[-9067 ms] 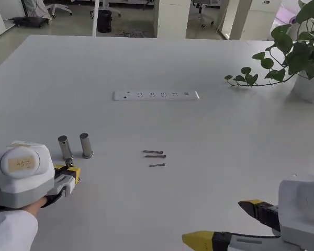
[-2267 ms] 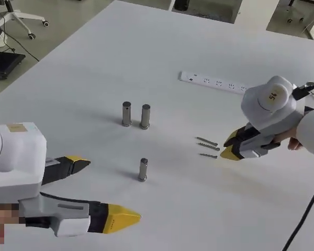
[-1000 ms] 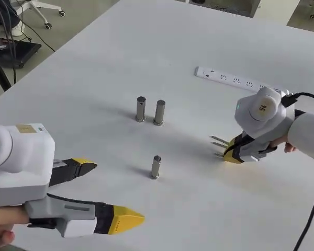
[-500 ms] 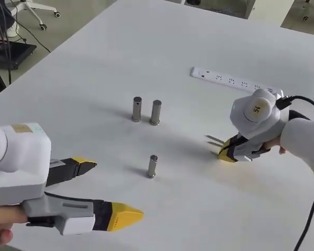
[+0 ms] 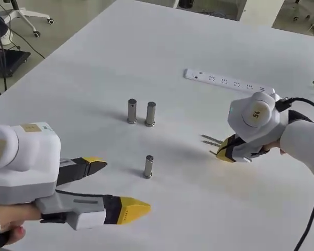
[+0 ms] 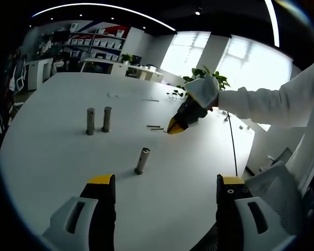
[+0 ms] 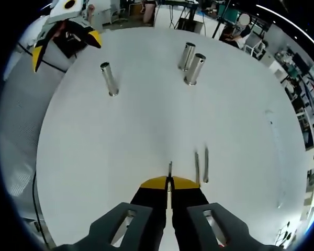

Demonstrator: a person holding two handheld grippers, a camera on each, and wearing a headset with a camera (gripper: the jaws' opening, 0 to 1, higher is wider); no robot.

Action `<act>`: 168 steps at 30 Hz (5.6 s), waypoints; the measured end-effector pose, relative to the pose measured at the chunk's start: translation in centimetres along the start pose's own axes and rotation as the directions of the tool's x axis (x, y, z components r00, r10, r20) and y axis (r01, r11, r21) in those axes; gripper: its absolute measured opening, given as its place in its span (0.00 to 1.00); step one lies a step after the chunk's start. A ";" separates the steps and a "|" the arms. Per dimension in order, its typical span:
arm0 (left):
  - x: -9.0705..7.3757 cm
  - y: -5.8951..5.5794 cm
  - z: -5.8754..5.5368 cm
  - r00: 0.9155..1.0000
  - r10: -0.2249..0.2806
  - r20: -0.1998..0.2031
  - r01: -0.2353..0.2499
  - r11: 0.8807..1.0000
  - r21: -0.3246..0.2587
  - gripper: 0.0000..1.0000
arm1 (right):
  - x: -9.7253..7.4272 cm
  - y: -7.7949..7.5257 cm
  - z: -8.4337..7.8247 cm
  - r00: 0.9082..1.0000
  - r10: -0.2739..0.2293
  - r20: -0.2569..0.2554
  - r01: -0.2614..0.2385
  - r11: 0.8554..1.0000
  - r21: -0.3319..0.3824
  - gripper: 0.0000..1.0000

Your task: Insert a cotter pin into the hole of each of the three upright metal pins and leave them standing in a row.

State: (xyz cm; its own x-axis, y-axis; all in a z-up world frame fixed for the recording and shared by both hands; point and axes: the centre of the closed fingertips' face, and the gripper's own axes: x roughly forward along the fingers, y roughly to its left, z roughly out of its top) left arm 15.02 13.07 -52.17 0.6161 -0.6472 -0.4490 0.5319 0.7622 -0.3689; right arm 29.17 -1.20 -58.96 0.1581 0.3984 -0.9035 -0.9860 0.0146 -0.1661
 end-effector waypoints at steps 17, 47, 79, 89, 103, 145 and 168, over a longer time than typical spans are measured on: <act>2.7 -2.4 4.7 0.992 -0.111 0.067 0.112 0.994 -0.019 0.55 | -6.2 2.9 5.0 0.963 -0.138 0.233 0.144 0.989 -0.010 0.00; 6.1 -6.4 6.0 0.963 -0.250 0.098 0.261 0.957 -0.125 0.11 | -9.1 8.8 9.7 0.913 -0.256 0.318 0.346 0.898 -0.270 0.00; 5.5 -6.1 5.2 0.962 -0.236 0.138 0.262 0.942 -0.212 0.00 | -8.7 9.5 10.4 0.924 -0.229 0.305 0.336 0.869 -0.365 0.00; 5.2 -6.0 4.9 0.961 -0.235 0.144 0.265 0.930 -0.254 0.00 | -8.5 9.9 10.5 0.925 -0.222 0.308 0.329 0.875 -0.356 0.00; 5.3 -6.4 3.5 0.965 -0.255 0.064 0.263 0.926 -0.273 0.00 | -7.8 11.1 10.2 0.934 -0.199 0.297 0.301 0.885 -0.354 0.00; 1.9 -7.6 3.3 0.936 -0.348 -0.045 0.350 0.918 0.186 0.00 | -7.2 14.0 9.9 0.865 0.062 0.499 -0.147 0.980 0.133 0.13; 1.1 -9.1 1.3 0.897 -0.421 -0.135 0.440 0.829 0.345 0.00 | -7.2 16.9 10.4 0.845 0.173 0.507 -0.243 0.967 0.076 0.00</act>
State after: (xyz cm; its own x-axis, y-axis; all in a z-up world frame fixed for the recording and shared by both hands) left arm 11.65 5.41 -48.26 0.2508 -0.8997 -0.3573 0.9126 0.3429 -0.2229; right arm 10.78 5.72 -51.12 -0.0635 0.8038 -0.5916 -0.9959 -0.0131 0.0891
